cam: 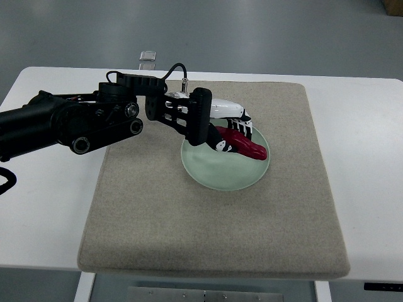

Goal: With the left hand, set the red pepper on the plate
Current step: 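Carry the red pepper with the left hand over the green plate, then open the left hand to release the pepper onto the plate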

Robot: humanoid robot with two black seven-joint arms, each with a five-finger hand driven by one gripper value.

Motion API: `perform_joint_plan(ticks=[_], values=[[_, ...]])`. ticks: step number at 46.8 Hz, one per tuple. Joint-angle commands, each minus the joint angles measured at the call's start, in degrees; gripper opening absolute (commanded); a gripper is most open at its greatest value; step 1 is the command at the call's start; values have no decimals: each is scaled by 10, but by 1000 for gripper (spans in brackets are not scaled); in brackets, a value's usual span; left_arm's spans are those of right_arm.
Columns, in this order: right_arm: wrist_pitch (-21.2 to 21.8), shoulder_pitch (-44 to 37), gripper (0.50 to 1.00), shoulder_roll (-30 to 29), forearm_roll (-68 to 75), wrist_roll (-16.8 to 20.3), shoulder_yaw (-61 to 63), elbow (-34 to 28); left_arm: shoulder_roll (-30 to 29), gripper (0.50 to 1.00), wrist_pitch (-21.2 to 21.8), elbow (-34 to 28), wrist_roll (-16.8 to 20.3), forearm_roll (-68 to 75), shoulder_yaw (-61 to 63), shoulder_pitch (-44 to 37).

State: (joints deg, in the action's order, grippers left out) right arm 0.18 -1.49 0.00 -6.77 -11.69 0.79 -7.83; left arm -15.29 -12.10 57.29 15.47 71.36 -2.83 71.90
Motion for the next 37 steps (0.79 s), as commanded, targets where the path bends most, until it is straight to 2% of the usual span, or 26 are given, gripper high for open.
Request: perform_joint_plan(ticks=[1,8,11,21,37], values=[[0,0,928,0,0,0,0,0,0,694,0,-1,0,0,1,0],[0,0,928,0,0,0,0,0,-1,703,-1,-3,0,1,4,-3],[0,0,930,0,0,0,0,0,-1,733,-1,-4,0,1,5,-3],[0,0,928,0,0,0,0,0,-1,758,0,-3,0,0,4,-2],[0,0,928,0,0,0,0,0,0,767,6,-35,0,-4,-3,-2]])
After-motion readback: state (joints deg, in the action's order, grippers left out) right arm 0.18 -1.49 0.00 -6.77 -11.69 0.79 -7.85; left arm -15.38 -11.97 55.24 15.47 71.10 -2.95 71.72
